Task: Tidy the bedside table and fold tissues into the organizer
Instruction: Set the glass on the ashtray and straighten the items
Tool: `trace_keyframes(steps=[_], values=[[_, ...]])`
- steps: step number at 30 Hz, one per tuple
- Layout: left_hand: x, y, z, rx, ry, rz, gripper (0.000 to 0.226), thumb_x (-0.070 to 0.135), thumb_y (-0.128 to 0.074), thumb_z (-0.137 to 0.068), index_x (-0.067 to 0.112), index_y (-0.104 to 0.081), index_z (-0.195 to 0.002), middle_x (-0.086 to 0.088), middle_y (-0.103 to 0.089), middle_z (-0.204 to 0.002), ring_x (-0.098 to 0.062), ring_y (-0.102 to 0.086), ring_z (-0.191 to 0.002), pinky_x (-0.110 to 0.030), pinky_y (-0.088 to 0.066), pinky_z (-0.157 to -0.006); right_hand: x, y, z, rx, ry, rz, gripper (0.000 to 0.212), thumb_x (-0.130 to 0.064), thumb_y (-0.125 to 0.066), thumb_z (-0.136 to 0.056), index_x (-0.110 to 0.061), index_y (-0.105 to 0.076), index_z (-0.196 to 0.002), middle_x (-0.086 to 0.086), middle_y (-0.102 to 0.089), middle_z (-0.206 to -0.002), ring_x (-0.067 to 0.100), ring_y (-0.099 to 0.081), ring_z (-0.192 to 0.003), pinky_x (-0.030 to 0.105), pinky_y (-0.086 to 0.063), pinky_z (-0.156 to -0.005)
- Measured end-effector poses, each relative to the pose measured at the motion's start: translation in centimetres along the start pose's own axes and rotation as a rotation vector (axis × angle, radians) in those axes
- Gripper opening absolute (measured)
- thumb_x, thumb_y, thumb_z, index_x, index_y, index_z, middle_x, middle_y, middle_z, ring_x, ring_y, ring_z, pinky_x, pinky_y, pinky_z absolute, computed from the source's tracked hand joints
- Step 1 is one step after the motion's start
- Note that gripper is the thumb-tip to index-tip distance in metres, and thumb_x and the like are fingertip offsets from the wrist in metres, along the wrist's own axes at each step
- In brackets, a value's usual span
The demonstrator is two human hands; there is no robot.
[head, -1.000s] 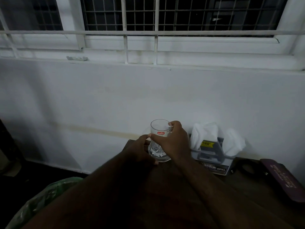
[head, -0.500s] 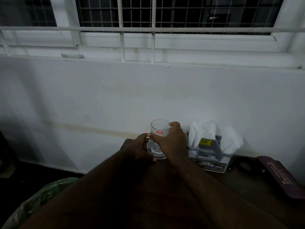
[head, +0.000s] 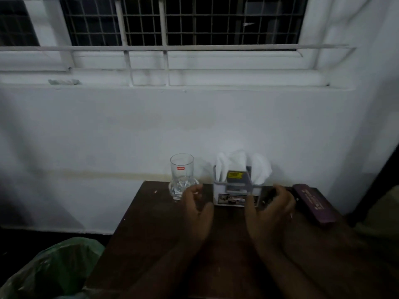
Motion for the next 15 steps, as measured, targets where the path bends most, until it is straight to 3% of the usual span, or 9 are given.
trace_keyframes(steps=[3, 5, 9, 13, 15], values=[[-0.8, -4.3, 0.8, -0.127, 0.037, 0.069, 0.064, -0.01, -0.06, -0.078, 0.014, -0.043, -0.135, -0.007, -0.055, -0.133, -0.017, -0.054, -0.123, -0.046, -0.046, -0.104, 2.4, -0.4, -0.3, -0.07, -0.127, -0.028, 0.076, -0.024, -0.076, -0.077, -0.009, -0.038, -0.14, 0.017, -0.04, -0.143, 0.036, -0.046, -0.126, 0.047, -0.043, -0.102], [-0.9, -5.3, 0.7, -0.176, 0.032, -0.023, 0.074, 0.002, -0.06, -0.073, 0.016, -0.037, -0.142, -0.003, -0.05, -0.139, -0.015, -0.048, -0.129, -0.045, -0.04, -0.11, 2.5, -1.8, 0.0, -0.208, -0.142, -0.052, 0.08, -0.024, -0.076, -0.076, -0.009, -0.035, -0.143, 0.016, -0.043, -0.143, 0.033, -0.046, -0.129, 0.047, -0.042, -0.105], [-0.7, -5.6, 0.9, -0.236, -0.002, -0.134, 0.075, 0.014, -0.059, -0.07, 0.049, -0.036, -0.133, 0.021, -0.054, -0.129, 0.005, -0.05, -0.122, -0.035, -0.042, -0.108, 2.1, -3.1, 0.5, -0.396, -0.089, -0.054, 0.069, -0.03, -0.072, -0.075, -0.017, -0.043, -0.137, 0.006, -0.056, -0.132, 0.025, -0.054, -0.121, 0.045, -0.048, -0.098], [-0.6, -5.1, 1.0, -0.162, -0.003, -0.145, 0.072, 0.014, -0.057, -0.07, 0.052, -0.038, -0.128, 0.025, -0.053, -0.126, 0.007, -0.049, -0.121, -0.033, -0.04, -0.108, 1.7, -3.0, 0.7, -0.423, -0.067, -0.039, 0.066, -0.035, -0.07, -0.074, -0.021, -0.045, -0.134, 0.001, -0.058, -0.128, 0.021, -0.056, -0.118, 0.042, -0.05, -0.095], [-0.5, -4.7, 1.1, -0.131, -0.013, -0.16, 0.077, 0.013, -0.055, -0.071, 0.045, -0.032, -0.137, 0.016, -0.049, -0.137, -0.001, -0.044, -0.129, -0.035, -0.035, -0.113, 1.5, -3.3, 0.9, -0.446, -0.038, -0.031, 0.07, -0.035, -0.07, -0.074, -0.02, -0.044, -0.137, 0.001, -0.056, -0.132, 0.021, -0.054, -0.121, 0.041, -0.049, -0.097]])
Point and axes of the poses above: each hand's wrist, its own z-axis away from the middle knuckle, its own y-axis out of the back of the hand, x = y × z, the point moved 8 cm from there along -z, towards the middle knuckle
